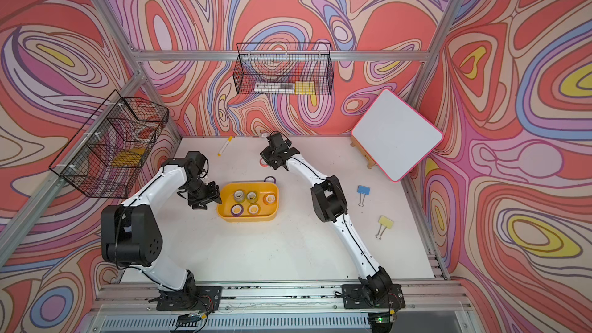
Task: Put the transparent tape into the storage box
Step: Move the tape to the center of the board.
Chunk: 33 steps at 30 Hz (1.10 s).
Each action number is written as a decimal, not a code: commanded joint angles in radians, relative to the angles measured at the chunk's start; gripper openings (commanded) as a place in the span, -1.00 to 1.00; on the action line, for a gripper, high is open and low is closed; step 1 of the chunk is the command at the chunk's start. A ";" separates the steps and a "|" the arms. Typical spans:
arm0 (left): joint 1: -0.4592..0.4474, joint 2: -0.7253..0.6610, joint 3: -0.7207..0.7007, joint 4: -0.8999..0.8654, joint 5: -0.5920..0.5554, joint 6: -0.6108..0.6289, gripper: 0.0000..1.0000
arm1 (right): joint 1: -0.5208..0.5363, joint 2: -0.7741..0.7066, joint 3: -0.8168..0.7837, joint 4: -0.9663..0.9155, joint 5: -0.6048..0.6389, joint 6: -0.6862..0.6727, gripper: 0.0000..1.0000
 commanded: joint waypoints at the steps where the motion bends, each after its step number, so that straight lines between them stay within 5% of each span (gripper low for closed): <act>1: 0.007 0.017 0.036 -0.027 -0.012 0.005 0.26 | 0.000 0.038 0.023 0.006 0.019 0.028 -1.00; 22: 0.007 0.001 0.065 -0.075 -0.004 0.001 0.26 | -0.019 0.076 0.019 -0.021 0.029 0.074 -1.00; 33: 0.007 -0.008 0.064 -0.076 -0.014 -0.012 0.26 | -0.044 -0.109 -0.194 -0.185 0.070 0.005 -1.00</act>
